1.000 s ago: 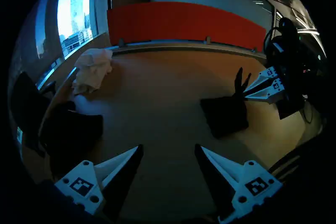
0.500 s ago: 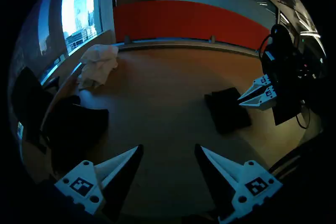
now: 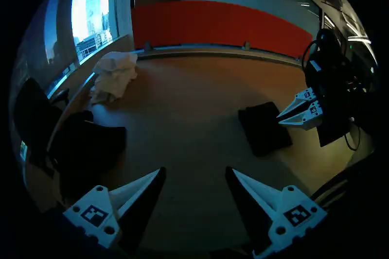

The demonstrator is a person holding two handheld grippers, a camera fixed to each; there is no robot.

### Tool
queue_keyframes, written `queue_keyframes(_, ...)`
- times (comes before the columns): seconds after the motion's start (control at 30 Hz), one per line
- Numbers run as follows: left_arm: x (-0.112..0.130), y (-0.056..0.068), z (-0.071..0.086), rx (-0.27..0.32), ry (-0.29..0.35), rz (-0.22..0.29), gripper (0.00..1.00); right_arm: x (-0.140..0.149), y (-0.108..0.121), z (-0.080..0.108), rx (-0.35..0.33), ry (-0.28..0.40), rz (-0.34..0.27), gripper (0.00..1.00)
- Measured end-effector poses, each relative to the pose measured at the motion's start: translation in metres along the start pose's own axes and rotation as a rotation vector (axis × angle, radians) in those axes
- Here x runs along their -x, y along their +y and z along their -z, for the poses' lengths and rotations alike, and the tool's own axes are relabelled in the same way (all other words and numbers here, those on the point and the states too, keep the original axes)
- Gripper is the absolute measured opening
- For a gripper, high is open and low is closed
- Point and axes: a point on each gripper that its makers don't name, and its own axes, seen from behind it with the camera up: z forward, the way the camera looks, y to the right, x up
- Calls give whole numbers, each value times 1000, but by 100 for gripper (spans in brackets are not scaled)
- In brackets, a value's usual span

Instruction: Fold towel

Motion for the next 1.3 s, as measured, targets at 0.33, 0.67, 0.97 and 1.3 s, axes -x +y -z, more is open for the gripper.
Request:
queue_keyframes(0.33, 2, -1, 2, -7, 1, 6, 90, 0, -3, -1, 0, 0, 10, 27)
queue_keyframes(0.67, 1, -1, 3, -10, 5, 3, 90, 3, 0, 4, 26, 10, -13, 61)
queue_keyframes(0.97, -1, -2, 5, -11, 10, 2, 90, 26, 2, 9, 53, -13, -53, 68)
queue_keyframes(1.3, -1, 0, 5, -6, 13, -4, 90, 63, 4, 18, 84, -56, -99, 68)
